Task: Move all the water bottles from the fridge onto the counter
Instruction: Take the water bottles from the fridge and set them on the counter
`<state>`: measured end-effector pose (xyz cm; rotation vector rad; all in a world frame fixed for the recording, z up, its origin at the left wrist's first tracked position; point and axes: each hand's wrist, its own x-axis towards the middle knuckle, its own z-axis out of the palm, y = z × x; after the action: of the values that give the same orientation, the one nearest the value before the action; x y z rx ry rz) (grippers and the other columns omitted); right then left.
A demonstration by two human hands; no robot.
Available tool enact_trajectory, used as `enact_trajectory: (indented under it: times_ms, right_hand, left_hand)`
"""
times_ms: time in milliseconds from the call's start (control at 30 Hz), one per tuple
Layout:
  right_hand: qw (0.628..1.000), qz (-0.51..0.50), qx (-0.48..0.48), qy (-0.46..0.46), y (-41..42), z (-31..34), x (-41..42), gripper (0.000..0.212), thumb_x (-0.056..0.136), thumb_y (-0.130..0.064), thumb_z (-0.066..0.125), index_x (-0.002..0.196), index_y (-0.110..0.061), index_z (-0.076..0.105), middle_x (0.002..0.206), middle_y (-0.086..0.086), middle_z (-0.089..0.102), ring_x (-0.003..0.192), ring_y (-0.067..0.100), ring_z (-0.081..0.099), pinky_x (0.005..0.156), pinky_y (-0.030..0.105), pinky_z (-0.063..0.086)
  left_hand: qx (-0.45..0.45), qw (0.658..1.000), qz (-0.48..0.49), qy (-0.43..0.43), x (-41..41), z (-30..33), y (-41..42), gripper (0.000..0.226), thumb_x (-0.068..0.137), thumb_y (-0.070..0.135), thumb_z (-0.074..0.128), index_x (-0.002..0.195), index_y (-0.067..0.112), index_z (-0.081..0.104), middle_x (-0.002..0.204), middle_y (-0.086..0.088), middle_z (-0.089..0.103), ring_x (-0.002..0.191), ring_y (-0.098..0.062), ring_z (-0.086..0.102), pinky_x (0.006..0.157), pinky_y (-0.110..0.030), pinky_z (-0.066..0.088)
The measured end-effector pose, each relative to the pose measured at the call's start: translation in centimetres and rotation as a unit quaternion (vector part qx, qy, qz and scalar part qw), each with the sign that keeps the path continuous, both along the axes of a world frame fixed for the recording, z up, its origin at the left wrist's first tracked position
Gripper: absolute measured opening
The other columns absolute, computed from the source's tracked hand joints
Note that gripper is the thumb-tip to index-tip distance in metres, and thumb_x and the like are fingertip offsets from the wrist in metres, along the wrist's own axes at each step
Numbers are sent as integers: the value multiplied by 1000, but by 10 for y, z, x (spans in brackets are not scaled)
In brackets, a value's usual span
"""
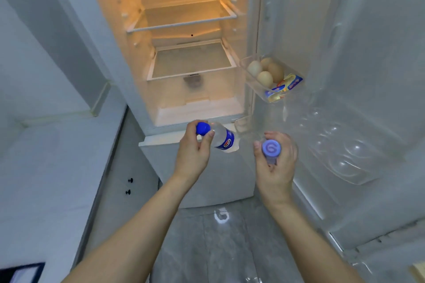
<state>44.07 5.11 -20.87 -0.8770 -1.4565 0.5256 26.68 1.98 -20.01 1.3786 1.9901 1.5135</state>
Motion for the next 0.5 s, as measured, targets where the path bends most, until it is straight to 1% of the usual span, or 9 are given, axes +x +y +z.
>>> enact_trajectory:
  times_ms: [67, 100, 167, 200, 267, 333, 400, 467, 500]
  right_hand:
    - [998, 57, 4, 5, 0, 6, -22, 17, 89, -27, 60, 104, -20, 55, 104, -2, 57, 102, 17, 51, 95, 24, 37]
    - [997, 78, 1, 10, 1, 10, -29, 17, 90, -26, 60, 104, -19, 56, 104, -3, 57, 103, 16, 51, 95, 25, 37]
    - [990, 140, -8, 22, -3, 19, -52, 16, 90, -26, 61, 103, -17, 57, 101, -6, 57, 100, 14, 52, 92, 28, 39]
    - [986, 165, -21, 23, -5, 22, -59, 16, 90, -27, 61, 102, -17, 57, 100, -9, 56, 99, 15, 53, 90, 27, 40]
    - [973, 223, -63, 24, -14, 26, -76, 16, 90, -29, 62, 101, -21, 56, 100, -14, 57, 99, 18, 54, 88, 19, 40]
    - [952, 285, -114, 24, -26, 24, -90, 14, 89, -27, 64, 101, -22, 57, 100, -12, 59, 98, 18, 55, 82, 9, 39]
    - [932, 331, -149, 21, -40, 23, -101, 12, 90, -20, 67, 99, -18, 59, 97, -4, 61, 93, 12, 57, 75, 4, 38]
    - [904, 390, -175, 11, -59, 24, -114, 10, 90, -10, 67, 97, -8, 60, 92, 3, 61, 80, -4, 56, 68, 3, 39]
    - [891, 413, -188, 3, -70, 25, -118, 10, 90, -7, 66, 96, -4, 60, 88, 5, 60, 72, -9, 54, 65, 3, 39]
  left_hand:
    - [-7, 999, 33, 4, -19, 3, -19, 15, 97, 24, 55, 111, 24, 51, 103, 23, 58, 84, 3, 55, 76, -23, 46]
    - [-15, 999, 44, 6, -25, 3, -26, 15, 97, 23, 56, 112, 22, 52, 102, 22, 58, 85, 2, 55, 77, -24, 46]
    - [-24, 996, 88, 10, -41, 2, -49, 16, 96, 24, 57, 112, 22, 53, 99, 17, 60, 85, -3, 55, 80, -31, 48]
    - [-30, 995, 100, 5, -45, 2, -57, 16, 96, 25, 58, 111, 24, 53, 99, 14, 61, 85, -6, 56, 82, -34, 49]
    - [-37, 991, 127, -11, -50, 2, -80, 13, 95, 25, 59, 107, 27, 54, 98, 11, 62, 86, -10, 58, 82, -38, 50]
    - [-44, 984, 175, -9, -51, -1, -107, 11, 94, 25, 60, 104, 27, 55, 95, 7, 62, 84, -14, 59, 78, -40, 50]
    - [-56, 973, 224, -3, -51, -3, -134, 12, 93, 25, 61, 104, 27, 56, 93, 6, 63, 82, -13, 58, 76, -37, 50]
    - [-63, 959, 278, -4, -48, -7, -166, 12, 93, 25, 61, 105, 26, 56, 94, 9, 63, 84, -8, 58, 75, -31, 49]
    - [-67, 953, 296, -7, -46, -10, -182, 12, 93, 25, 61, 104, 26, 56, 94, 10, 63, 85, -7, 58, 74, -28, 48]
